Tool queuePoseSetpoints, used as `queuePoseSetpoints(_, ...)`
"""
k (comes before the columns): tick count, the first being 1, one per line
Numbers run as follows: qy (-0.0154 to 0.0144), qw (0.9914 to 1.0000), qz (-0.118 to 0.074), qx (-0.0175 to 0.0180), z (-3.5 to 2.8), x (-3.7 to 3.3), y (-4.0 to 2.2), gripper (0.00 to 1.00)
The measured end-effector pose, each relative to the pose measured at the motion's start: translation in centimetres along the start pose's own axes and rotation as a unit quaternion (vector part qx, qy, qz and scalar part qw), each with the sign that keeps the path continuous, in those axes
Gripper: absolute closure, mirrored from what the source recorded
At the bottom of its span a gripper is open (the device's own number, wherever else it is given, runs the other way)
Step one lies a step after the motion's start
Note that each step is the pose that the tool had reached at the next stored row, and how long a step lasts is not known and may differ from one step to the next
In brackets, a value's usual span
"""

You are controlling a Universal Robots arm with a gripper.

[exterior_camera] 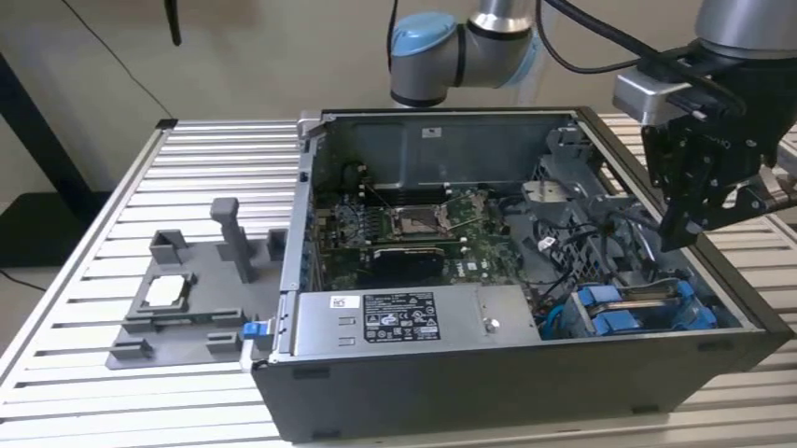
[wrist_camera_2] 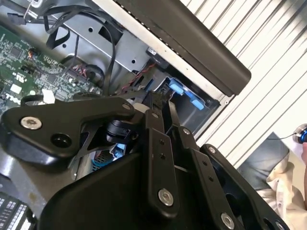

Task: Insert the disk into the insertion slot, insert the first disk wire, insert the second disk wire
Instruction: 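Insert the first disk wire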

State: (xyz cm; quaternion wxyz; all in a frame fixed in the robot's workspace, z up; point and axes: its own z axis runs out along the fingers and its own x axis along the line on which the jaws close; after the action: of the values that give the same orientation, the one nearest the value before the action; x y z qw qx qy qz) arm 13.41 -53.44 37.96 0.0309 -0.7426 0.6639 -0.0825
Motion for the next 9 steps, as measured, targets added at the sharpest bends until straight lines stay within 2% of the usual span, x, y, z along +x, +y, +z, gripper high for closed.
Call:
queuePoseSetpoints(2, -0.0016, 0.99991, -0.001, -0.0136, 0.12, 0.13, -0.45, 0.81)
queuePoseSetpoints(4, -0.0031, 0.99966, -0.002, -0.0258, 0.22, 0.33, -0.81, 0.81)
queuePoseSetpoints(6, -0.0041, 0.99937, -0.002, -0.0353, 0.34, 0.62, -1.01, 0.81)
queuePoseSetpoints(7, -0.0045, 0.99927, -0.002, -0.0378, 0.41, 0.84, -1.03, 0.81)
queuePoseSetpoints(9, -0.0058, 0.99921, -0.002, -0.0392, 0.55, 1.2, -0.98, 0.81)
